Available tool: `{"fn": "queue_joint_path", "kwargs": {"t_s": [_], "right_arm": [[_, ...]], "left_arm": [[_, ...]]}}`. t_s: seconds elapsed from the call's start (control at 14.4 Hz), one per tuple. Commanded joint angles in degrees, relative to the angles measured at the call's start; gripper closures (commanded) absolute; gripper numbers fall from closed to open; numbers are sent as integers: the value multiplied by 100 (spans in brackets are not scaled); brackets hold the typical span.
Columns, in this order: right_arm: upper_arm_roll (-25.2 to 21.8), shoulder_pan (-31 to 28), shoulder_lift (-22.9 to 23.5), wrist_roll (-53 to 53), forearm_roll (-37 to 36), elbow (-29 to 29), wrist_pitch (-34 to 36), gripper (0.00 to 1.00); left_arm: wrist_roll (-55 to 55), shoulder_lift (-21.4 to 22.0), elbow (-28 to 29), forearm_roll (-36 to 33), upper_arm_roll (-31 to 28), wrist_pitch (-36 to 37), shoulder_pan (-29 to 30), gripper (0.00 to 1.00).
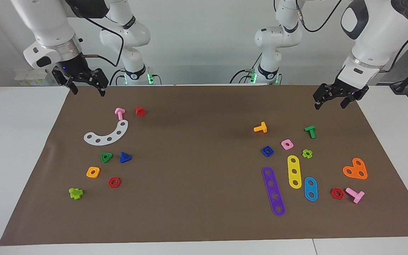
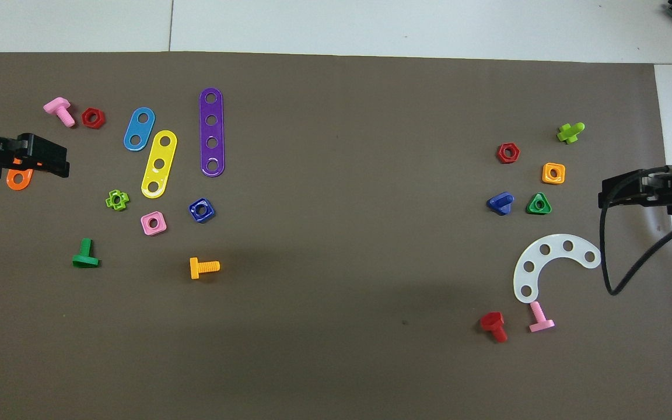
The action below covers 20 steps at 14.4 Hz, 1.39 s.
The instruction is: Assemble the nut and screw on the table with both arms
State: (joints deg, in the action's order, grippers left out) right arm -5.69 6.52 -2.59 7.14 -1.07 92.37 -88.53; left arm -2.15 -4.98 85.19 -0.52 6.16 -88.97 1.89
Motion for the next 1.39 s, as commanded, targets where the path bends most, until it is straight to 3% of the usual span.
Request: {"fn": "queue_joint_path", "kwargs": {"t_s": [0.0, 0.35, 0.56, 0.76, 1.18, 1.32], "right_arm": [[32, -37, 4, -99, -16, 26, -85, 0], [32, -45, -31, -116, 19, 140, -111, 0], [32, -19, -14, -169, 99, 386, -716, 0], [50, 227, 82, -484, 116, 1079, -1760, 0], [50, 351, 1224, -1871, 160, 1617, -3405, 0], [50, 245, 1348, -2355, 160, 1941, -3888, 0]], "left_arm": [[39, 252, 305, -10, -18, 3, -13, 0], [75, 244, 305, -10, -18, -59, -4, 0], [5, 244, 305, -1, -10, -76, -22, 0], [92, 252, 375, -1, -10, -172, -22, 0], [48, 410, 972, 61, -1, -875, -4, 0], [40, 402, 1218, 61, 8, -1174, -30, 0]]}}
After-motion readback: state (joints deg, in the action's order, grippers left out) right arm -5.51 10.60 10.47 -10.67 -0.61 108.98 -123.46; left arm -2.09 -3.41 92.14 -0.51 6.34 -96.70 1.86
